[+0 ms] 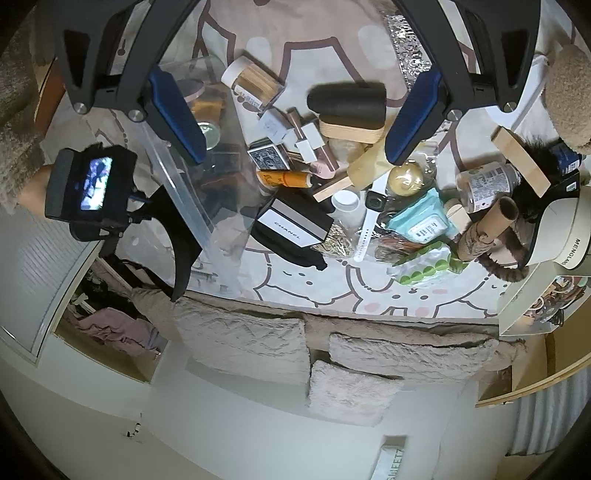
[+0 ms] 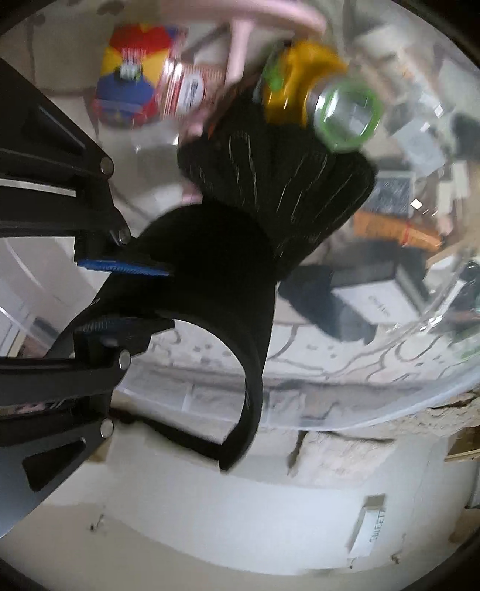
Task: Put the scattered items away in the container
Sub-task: 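Carry the black visor over the container and open the right tool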
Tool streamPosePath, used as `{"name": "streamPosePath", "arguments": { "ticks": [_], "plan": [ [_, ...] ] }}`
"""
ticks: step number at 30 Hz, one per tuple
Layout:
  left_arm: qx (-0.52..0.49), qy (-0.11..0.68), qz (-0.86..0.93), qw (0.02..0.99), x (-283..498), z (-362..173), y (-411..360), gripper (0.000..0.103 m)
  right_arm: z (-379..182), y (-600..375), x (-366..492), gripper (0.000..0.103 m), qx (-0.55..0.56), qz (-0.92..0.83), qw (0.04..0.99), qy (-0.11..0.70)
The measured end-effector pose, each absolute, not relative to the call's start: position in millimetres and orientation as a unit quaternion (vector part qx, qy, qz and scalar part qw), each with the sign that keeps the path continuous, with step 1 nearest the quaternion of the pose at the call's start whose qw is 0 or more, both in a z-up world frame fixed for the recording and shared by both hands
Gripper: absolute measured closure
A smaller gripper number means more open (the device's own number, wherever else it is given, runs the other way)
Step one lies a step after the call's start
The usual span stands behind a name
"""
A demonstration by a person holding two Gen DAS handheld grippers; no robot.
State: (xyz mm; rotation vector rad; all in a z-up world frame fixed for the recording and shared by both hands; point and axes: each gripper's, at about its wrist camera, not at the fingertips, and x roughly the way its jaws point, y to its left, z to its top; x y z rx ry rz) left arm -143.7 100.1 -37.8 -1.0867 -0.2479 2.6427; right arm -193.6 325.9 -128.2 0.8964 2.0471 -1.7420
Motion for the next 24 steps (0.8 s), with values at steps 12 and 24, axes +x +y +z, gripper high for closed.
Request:
{"name": "streamPosePath", "arguments": {
  "ticks": [12, 24],
  "plan": [
    [-0.381, -0.086, 0.907, 0.160, -136.6, -33.6, 122.9, 0.005, -66.6, 313.6, -132.9, 0.029, 0.352, -0.680, 0.257, 0.590],
    [-0.379, -0.070, 0.910, 0.155, -131.2, -32.0, 127.2, 0.005, -15.6, 348.9, -197.8, 0.029, 0.324, -0.799, 0.133, 0.489]
  ]
}}
